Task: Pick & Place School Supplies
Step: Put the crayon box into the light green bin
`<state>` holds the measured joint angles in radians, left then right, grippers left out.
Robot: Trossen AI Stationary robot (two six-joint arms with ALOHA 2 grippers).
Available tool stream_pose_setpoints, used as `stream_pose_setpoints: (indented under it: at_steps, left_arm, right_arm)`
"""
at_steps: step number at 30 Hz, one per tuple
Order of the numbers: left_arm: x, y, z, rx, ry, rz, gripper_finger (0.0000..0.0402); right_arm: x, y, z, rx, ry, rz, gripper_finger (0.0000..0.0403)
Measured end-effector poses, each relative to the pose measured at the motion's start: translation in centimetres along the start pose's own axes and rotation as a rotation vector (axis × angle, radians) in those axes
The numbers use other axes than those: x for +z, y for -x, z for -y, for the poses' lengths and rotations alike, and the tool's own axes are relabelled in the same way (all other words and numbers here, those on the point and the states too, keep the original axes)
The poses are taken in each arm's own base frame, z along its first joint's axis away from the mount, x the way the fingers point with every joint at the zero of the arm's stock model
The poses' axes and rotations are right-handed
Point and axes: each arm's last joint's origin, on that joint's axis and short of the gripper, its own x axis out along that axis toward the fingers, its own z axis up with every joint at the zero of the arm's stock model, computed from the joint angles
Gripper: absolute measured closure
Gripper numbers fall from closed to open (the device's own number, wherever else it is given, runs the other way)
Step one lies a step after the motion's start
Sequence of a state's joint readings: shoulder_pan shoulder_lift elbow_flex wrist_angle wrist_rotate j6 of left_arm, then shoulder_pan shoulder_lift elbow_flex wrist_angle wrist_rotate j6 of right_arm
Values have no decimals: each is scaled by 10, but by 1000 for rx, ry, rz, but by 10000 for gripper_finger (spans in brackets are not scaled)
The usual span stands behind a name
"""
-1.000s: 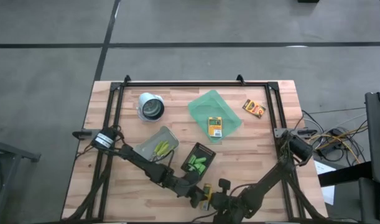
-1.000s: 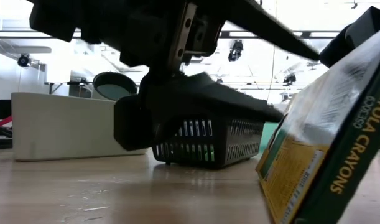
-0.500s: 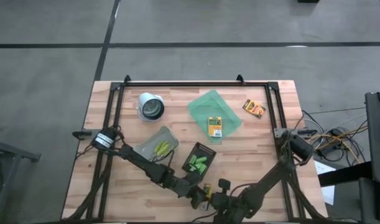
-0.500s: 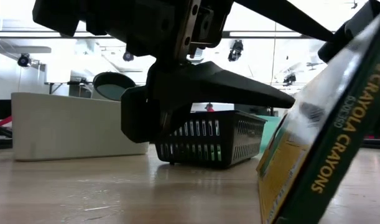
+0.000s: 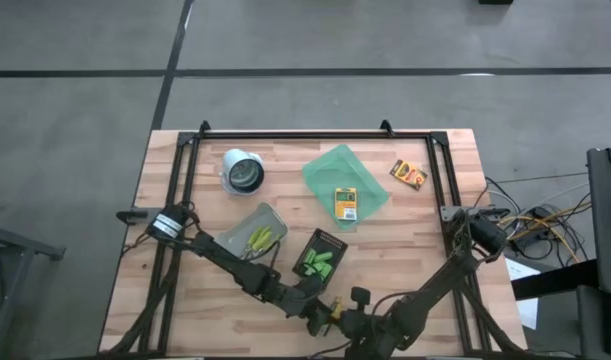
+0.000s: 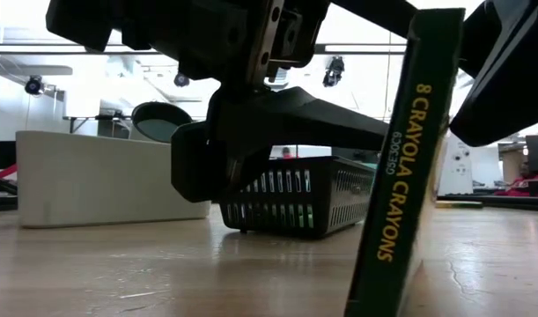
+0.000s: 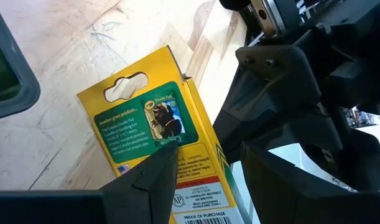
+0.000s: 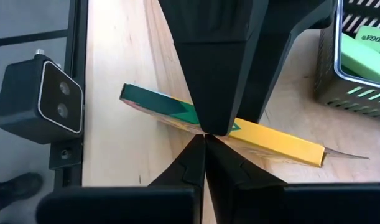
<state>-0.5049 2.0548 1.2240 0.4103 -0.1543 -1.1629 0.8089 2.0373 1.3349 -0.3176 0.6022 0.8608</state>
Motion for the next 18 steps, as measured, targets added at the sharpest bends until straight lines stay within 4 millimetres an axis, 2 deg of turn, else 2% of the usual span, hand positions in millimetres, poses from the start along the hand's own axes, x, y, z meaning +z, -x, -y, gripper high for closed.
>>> stream_pose_setpoints:
  at_steps: [18]
  left_arm:
    - [-4, 0, -4, 29, 17, -69, 221]
  right_arm:
    - [4, 2, -3, 9, -2, 9, 395]
